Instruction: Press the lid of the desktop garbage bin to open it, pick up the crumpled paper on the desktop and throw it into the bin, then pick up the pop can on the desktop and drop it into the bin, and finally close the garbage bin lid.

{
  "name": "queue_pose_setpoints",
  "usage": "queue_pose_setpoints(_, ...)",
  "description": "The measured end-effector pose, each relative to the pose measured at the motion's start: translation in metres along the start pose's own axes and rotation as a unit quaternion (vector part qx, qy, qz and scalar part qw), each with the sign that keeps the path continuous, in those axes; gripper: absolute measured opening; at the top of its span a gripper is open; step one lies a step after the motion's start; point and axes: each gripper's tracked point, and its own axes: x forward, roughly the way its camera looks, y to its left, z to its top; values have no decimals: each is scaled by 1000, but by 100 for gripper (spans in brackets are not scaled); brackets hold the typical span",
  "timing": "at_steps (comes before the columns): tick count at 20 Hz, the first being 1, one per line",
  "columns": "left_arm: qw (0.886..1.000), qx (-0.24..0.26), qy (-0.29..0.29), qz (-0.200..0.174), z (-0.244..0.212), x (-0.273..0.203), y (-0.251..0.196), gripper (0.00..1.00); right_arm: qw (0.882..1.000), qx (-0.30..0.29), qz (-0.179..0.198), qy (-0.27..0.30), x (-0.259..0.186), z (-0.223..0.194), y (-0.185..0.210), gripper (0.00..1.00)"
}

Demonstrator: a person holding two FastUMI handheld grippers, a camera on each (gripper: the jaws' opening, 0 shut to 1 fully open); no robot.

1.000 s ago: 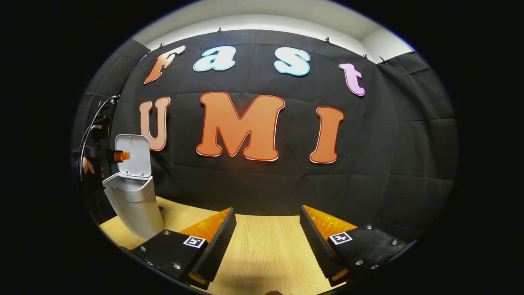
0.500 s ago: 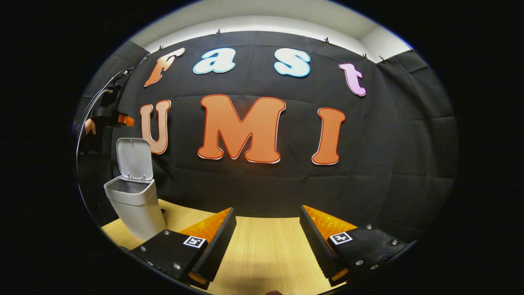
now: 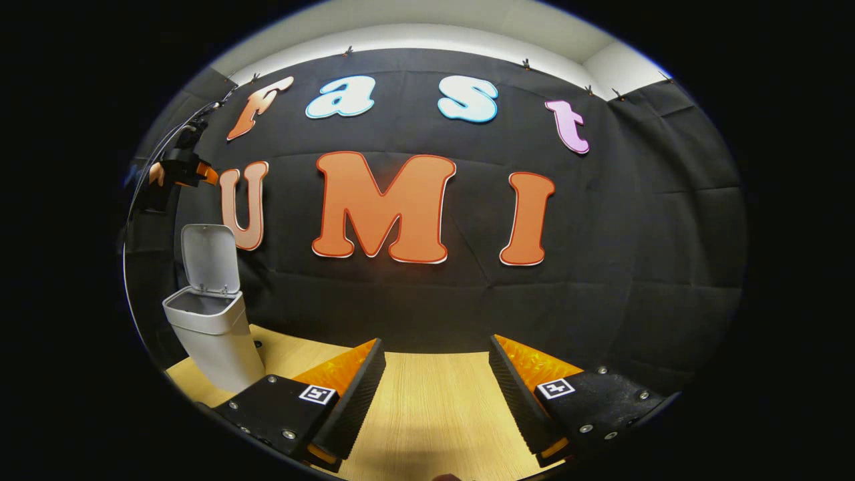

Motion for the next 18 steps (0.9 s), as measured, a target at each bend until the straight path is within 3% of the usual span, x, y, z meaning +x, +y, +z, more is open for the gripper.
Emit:
queue_pose_setpoints(8, 990, -44, 131, -30, -38, 49, -3, 94, 1000, -7, -6, -3, 3, 0, -4, 94)
queue_pose_setpoints(13, 969, -24, 243, -33, -88, 63, 3, 94, 1000, -1, -15, 0, 5, -1, -12, 94)
queue_pose_setpoints(18, 931, -38, 361, -51, -131, 57, -6, 95, 1000, -7, -14, -1, 3, -2, -12, 94)
